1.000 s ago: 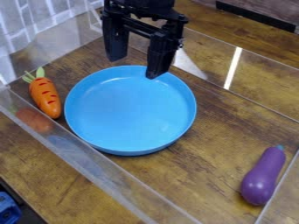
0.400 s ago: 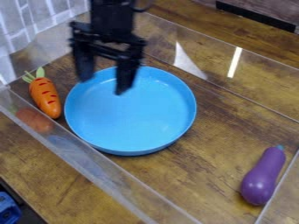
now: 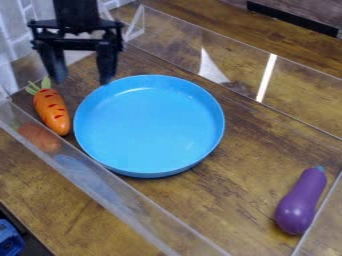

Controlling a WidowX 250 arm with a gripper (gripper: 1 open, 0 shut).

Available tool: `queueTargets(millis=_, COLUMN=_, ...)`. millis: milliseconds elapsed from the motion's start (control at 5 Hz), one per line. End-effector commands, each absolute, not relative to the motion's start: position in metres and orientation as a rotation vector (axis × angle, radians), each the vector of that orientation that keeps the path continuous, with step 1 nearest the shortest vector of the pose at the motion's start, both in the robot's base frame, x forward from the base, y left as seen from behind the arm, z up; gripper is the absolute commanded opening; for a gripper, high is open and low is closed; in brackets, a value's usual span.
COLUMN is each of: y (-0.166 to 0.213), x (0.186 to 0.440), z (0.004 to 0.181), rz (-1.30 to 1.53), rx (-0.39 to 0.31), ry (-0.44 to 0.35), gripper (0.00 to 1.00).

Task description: Put the carrot on the blue tray

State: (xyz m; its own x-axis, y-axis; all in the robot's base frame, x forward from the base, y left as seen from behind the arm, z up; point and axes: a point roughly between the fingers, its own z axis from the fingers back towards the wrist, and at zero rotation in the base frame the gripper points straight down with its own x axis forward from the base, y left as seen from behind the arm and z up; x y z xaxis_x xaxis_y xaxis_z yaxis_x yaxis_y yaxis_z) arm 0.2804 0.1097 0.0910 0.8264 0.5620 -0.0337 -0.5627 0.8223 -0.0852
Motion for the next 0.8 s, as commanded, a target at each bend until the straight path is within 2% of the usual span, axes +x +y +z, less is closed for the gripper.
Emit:
queueTargets(millis=0, y=0.135, x=0.293, z=0.102, rz=0.778, rx=-0.12, ry=-0.085, gripper=1.0)
queueTargets(millis=400, y=0.162, x=0.299, z=0.105, rz=0.814, rx=-0.153, ry=-0.104, gripper=1.0)
queueTargets(millis=600, y=0.186, x=0.31, z=0.087, rz=0.883, rx=-0.161, ry=-0.119, gripper=1.0)
